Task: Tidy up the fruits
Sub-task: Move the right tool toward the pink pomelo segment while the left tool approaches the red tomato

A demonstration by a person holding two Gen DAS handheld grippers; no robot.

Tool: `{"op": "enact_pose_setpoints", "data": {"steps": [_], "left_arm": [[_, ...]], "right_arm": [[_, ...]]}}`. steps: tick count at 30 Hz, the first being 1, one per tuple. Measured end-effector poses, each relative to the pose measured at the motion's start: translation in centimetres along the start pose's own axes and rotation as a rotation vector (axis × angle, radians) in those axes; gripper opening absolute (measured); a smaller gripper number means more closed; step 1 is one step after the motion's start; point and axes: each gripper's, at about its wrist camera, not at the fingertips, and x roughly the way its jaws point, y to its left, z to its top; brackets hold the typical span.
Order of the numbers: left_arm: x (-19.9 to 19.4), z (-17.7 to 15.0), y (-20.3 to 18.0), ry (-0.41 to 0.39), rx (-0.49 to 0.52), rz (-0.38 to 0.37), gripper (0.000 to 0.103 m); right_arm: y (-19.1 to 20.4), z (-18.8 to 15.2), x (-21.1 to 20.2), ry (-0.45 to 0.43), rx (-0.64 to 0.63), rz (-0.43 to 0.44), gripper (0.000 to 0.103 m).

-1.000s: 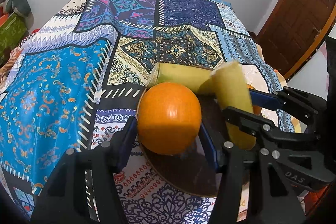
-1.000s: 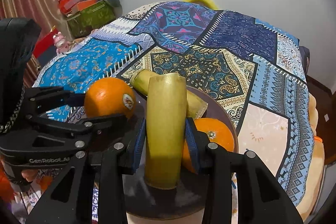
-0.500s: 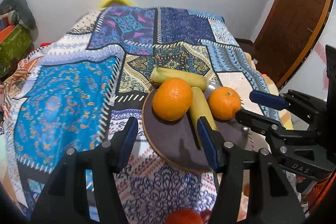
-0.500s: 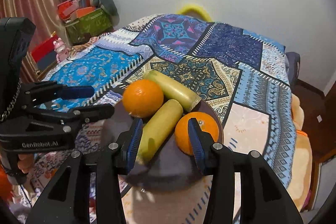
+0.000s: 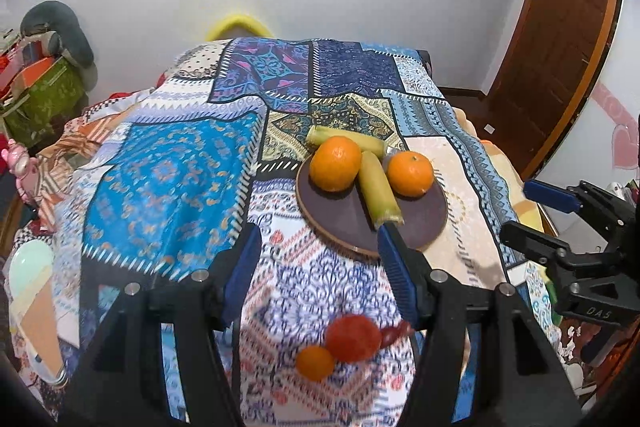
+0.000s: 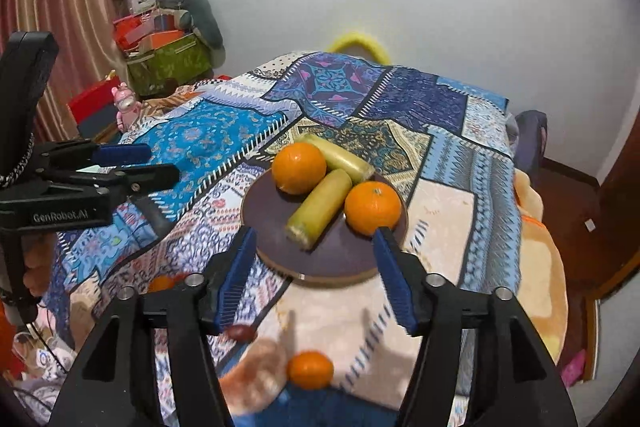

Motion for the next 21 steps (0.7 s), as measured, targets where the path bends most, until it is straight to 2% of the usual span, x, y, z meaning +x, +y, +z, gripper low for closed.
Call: {"op": "enact_pose_setpoints", "data": {"steps": [8,14,21], "left_arm": [[-1.6,-3.8,0.6,0.038,-0.020,0.010,0.065],[-0.6,-7.1,0.7,0.118,-0.024,0.032,0.065],[1.1,-9.0,0.0,0.169,-0.049,-0.011,0.065]], "right_arm": [[0.5,-3.6,-2.1,0.030,0.045,-0.021,0.070],[0.7,-6.7,-1.0,0.100,0.083,-0.016,0.070],[0.1,-8.8,0.2,0.152,0.170,0.027,0.070]]}}
